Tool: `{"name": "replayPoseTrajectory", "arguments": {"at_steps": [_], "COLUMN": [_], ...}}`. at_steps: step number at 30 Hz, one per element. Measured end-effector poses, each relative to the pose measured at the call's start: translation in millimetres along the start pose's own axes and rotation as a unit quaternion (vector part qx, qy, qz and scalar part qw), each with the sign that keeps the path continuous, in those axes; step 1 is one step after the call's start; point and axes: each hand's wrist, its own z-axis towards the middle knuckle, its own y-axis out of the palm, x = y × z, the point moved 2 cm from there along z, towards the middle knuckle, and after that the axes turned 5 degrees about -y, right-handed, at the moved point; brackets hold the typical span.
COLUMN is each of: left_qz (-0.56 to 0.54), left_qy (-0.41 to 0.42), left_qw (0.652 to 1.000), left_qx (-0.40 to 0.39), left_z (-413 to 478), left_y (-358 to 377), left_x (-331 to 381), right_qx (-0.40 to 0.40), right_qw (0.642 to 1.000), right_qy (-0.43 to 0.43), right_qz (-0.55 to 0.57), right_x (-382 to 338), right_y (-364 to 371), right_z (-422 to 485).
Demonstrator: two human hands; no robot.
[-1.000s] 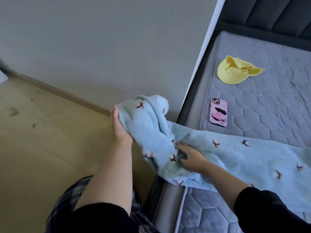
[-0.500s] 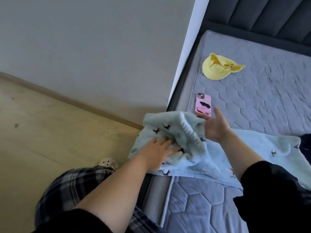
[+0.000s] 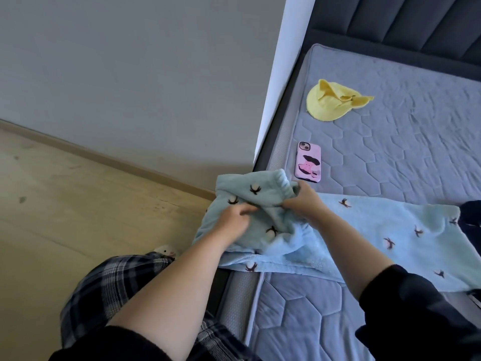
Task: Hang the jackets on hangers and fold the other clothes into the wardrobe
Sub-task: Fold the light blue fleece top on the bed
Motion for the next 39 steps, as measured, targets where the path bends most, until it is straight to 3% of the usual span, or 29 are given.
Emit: {"name": "replayPoseTrajectory", "arguments": {"at_steps": [3, 6, 7, 9, 11, 14, 17, 20, 22, 24, 25, 27, 30, 33, 35, 39], "left_qz": [-0.051, -0.104, -0.103, -0.042, 0.077, 0.197, 0.119, 0.037, -0.012, -0.041, -0.048, -0.103, -0.197, -0.059, -0.018, -0.136], "left_qy": [-0.026, -0.033, -0.031, -0.025, -0.033, -0.028, -0.068, -0.103, -0.140, -0.154, -0.153, -0.164, -0.202, -0.216, -0.253, -0.359], "left_qw": [0.993, 0.986, 0.986, 0.994, 0.996, 0.979, 0.989, 0.994, 0.989, 0.987, 0.987, 0.981, 0.955, 0.959, 0.956, 0.923], "left_qx": [0.105, 0.130, 0.127, 0.094, 0.029, -0.047, -0.057, 0.014, 0.035, 0.019, 0.017, 0.031, 0.087, 0.174, 0.148, 0.007], "left_z": [9.2, 14.4, 15.7, 16.9, 16.3, 15.5, 19.2, 23.9, 21.3, 19.5, 19.4, 19.7, 26.1, 37.9, 42.8, 43.6], "left_y": [-17.9, -23.8, -25.1, -25.0, -17.0, -1.5, -2.2, -14.6, -21.9, -26.5, -29.4, -33.3, -37.9, -49.7, -54.2, -51.0], "left_x": [-7.0, -8.0, -8.9, -12.5, -16.8, -15.6, -15.4, -14.2, -19.0, -26.5, -29.7, -33.2, -37.1, -48.5, -55.9, -63.6], "right_qx": [-0.024, -0.092, -0.078, -0.010, 0.077, 0.136, 0.100, -0.012, -0.035, 0.007, 0.021, -0.001, -0.033, -0.025, -0.060, -0.122], "right_qw": [0.985, 0.942, 0.948, 0.985, 0.988, 0.970, 0.927, 0.880, 0.906, 0.963, 0.971, 0.958, 0.895, 0.847, 0.862, 0.894], "right_qy": [0.059, 0.147, 0.175, 0.162, 0.031, -0.139, -0.223, -0.185, -0.119, -0.038, -0.009, 0.021, -0.009, -0.130, -0.166, -0.131], "right_qz": [0.158, 0.289, 0.253, 0.052, -0.131, -0.148, -0.284, -0.437, -0.404, -0.268, -0.239, -0.287, -0.445, -0.514, -0.475, -0.412], "right_x": [-11.4, -17.0, -13.8, -4.6, 0.5, -17.7, -44.8, -54.4, -50.4, -38.6, -32.8, -26.2, -34.0, -60.1, -70.0, -72.2], "right_y": [-1.0, -3.1, -3.7, -6.4, -6.1, 3.5, 21.1, 41.9, 40.2, 23.5, 15.2, 9.0, 22.2, 47.5, 66.9, 101.5], "right_z": [-2.7, -11.5, -11.9, -8.7, -3.2, 0.0, 20.0, 45.0, 58.9, 73.5, 77.2, 80.8, 79.0, 77.5, 81.5, 96.5]}}
